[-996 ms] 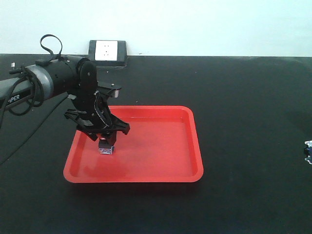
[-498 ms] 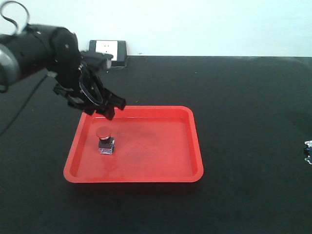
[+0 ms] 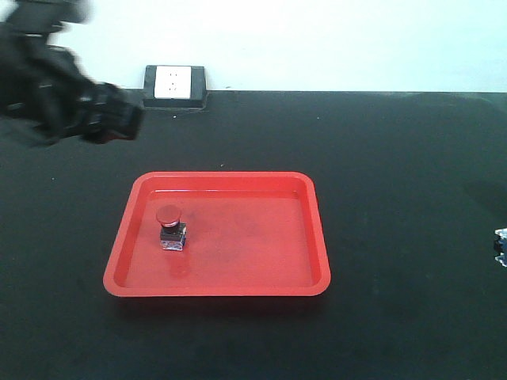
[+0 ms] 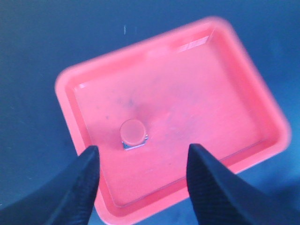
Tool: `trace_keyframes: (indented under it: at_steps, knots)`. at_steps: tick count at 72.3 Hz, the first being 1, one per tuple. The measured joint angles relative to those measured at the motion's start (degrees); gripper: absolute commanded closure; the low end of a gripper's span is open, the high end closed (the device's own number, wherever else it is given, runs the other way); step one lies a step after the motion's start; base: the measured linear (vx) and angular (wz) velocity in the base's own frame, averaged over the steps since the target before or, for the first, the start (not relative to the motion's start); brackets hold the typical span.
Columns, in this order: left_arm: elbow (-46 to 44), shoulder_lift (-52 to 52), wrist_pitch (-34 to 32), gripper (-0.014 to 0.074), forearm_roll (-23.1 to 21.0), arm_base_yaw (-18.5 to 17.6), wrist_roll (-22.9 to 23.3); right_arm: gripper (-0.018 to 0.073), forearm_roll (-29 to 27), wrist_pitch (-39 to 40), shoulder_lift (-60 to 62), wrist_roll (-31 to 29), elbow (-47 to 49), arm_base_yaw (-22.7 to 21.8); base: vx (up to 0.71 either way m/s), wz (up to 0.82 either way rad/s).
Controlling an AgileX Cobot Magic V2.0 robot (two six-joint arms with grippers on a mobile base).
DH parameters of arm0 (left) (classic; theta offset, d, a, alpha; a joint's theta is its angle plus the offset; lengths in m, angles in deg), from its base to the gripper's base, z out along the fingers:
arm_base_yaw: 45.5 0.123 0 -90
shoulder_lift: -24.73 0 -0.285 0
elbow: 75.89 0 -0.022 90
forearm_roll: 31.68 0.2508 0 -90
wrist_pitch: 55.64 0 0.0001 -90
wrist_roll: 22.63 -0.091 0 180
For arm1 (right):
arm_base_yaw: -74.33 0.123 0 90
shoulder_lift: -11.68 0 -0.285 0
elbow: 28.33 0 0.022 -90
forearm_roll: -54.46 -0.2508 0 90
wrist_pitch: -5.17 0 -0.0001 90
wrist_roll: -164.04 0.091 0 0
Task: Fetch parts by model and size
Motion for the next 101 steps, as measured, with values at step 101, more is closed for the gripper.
trace_keyframes:
  at_steps: [101]
  knots:
    - [51.1, -78.9, -11.7, 0.0200, -0.4, 0.0, -9.3, 0.0569, -0.4, 0.0, 0.0, 0.0, 0.0, 0.0, 0.00, 0.00]
